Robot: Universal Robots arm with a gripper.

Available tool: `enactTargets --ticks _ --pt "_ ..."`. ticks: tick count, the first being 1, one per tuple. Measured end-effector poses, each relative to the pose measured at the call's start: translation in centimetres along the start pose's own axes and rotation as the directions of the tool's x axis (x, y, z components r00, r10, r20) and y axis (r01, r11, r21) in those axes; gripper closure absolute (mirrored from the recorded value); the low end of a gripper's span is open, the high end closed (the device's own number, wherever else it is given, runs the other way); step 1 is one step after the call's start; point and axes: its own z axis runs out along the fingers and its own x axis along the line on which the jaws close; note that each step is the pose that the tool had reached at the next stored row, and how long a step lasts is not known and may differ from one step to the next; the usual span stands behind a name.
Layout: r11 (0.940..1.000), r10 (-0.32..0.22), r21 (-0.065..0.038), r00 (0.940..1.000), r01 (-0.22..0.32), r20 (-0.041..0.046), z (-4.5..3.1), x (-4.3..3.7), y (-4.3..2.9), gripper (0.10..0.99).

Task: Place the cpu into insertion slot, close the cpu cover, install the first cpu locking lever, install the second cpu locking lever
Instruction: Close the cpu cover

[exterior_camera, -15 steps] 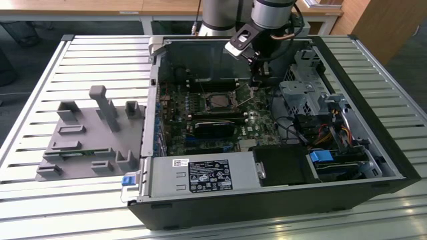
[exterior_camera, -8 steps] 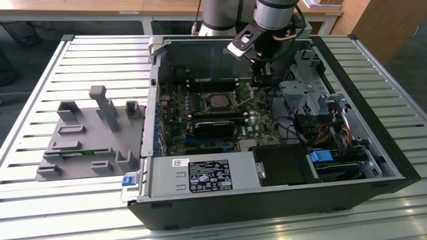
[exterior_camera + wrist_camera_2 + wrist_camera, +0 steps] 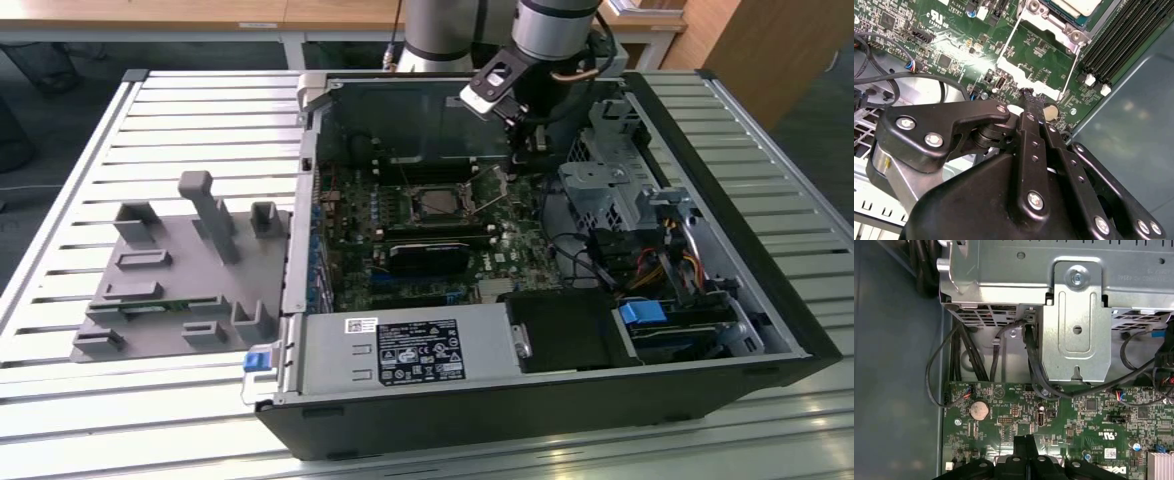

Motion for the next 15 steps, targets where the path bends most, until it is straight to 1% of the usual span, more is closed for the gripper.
enactTargets --ticks 3,10,15 --pt "1.0 0.0 0.0 1.0 0.0 0.0004 0.03 0.01 0.15 0.98" --pt "1.0 0.0 0.003 1.0 0.0 0.0056 0.15 0.1 0.55 0.98" --pt "1.0 0.0 0.006 1.0 0.0 0.0061 0.3 0.16 0.8 0.98"
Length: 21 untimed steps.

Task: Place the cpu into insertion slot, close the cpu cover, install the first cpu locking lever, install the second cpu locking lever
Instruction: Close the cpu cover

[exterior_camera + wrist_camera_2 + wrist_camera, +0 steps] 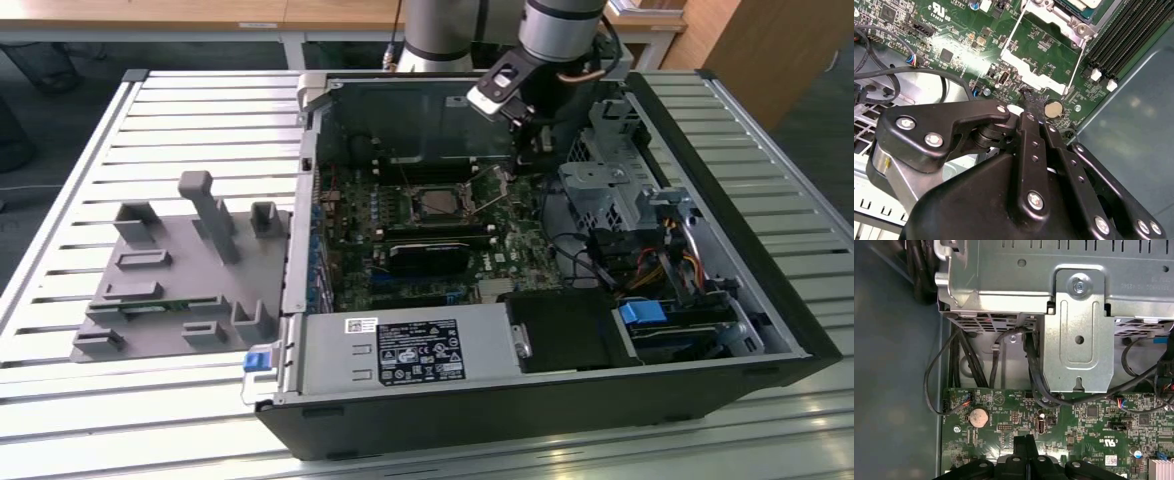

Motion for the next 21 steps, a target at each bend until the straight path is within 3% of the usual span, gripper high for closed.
enactTargets --ticks 16,21 --pt "1.0 0.0 0.006 1.0 0.0 0.003 1.15 0.08 0.19 0.98" --pt "1.0 0.0 0.006 1.0 0.0 0.0041 1.19 0.07 -0.69 0.98"
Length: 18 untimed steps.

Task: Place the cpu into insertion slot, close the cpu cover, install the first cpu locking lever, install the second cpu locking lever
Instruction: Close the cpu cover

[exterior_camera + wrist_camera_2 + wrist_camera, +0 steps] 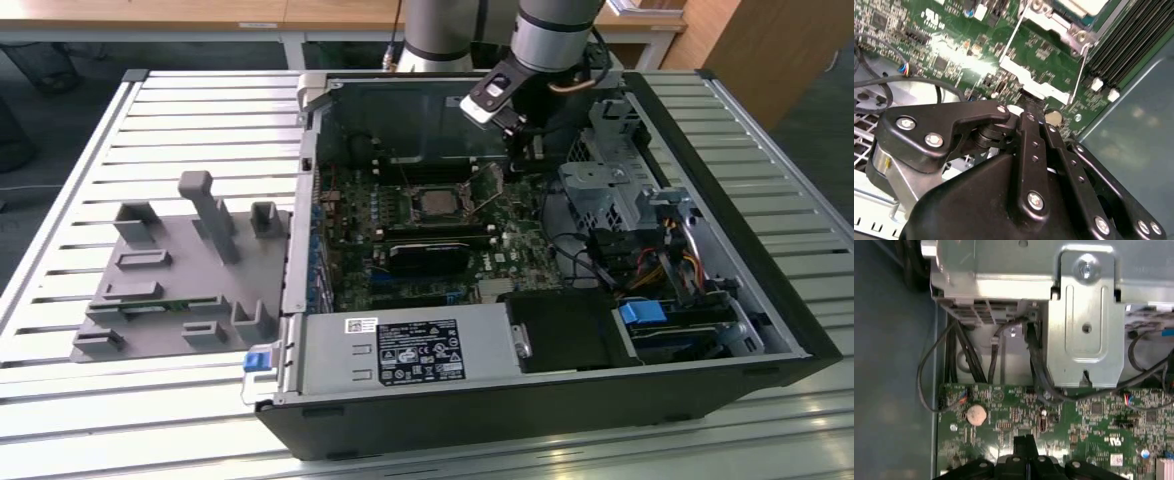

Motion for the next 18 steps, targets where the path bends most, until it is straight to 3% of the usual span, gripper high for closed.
enactTargets --ticks 12,18 --pt "1.0 0.0 0.0 1.0 0.0 0.0 -0.01 0.01 -3.72 0.98" --pt "1.0 0.0 0.0 1.0 0.0 -0.0001 0.05 0.02 -5.18 0.98"
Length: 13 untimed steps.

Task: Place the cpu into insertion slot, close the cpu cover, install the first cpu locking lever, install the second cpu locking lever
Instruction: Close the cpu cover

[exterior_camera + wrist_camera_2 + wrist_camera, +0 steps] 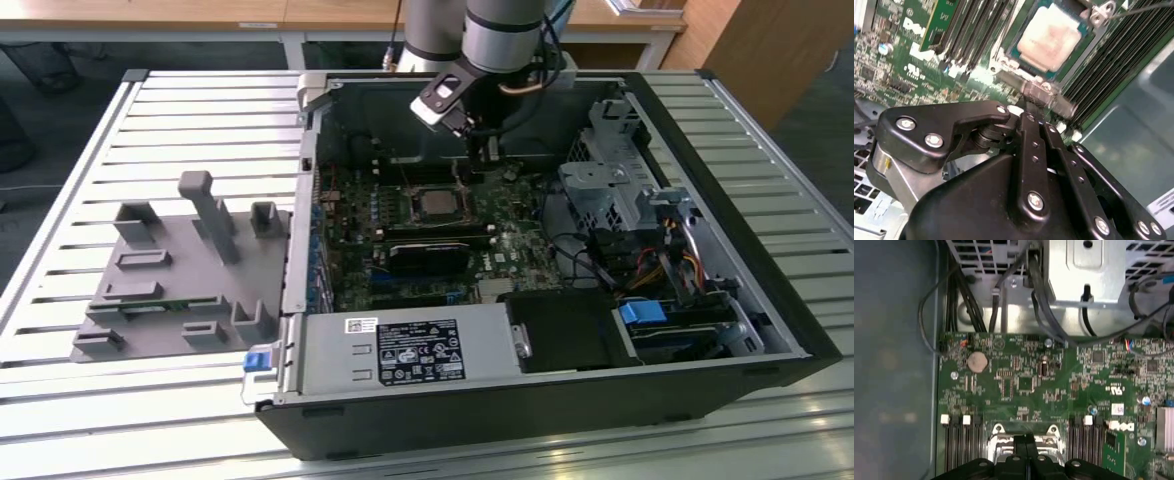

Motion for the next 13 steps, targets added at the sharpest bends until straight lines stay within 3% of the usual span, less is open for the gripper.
enactTargets --ticks 13 --pt "1.0 0.0 0.0 1.0 0.0 -0.0001 0.53 0.02 -2.36 0.98"
